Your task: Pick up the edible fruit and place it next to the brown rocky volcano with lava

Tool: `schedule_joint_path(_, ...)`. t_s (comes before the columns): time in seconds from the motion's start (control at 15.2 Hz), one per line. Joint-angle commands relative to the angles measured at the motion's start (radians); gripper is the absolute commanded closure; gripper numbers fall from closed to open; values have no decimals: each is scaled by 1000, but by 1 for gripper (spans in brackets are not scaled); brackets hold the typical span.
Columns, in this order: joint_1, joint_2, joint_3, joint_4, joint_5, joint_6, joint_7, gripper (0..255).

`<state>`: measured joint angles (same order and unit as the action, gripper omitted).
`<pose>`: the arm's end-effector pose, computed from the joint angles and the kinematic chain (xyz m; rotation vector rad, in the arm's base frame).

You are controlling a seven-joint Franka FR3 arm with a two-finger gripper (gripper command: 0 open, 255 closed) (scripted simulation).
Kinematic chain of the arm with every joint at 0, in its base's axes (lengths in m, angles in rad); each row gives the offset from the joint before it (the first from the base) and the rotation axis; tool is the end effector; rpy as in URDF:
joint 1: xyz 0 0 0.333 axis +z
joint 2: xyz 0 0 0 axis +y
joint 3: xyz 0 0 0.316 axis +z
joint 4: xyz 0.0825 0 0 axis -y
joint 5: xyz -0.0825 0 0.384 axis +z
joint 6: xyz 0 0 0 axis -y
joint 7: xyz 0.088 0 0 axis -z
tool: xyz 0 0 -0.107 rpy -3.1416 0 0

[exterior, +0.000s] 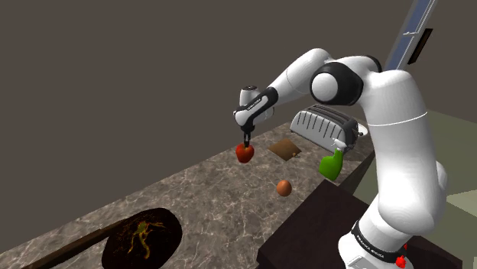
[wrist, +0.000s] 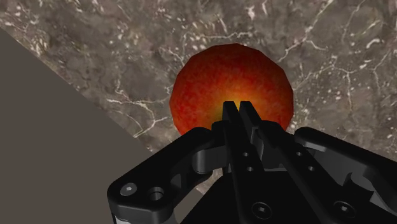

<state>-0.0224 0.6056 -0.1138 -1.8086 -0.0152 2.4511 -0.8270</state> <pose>0.6516 -0.0839 0.2124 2.8592 1.0823 0.0021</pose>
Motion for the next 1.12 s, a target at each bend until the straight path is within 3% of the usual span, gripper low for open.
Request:
schedule_joint_path(0.0, 1, -16, -1, 1, -1, -16, -1, 255)
schedule_joint_path(1.06, 8, -151, -9, 24, -11, -175, -4, 255)
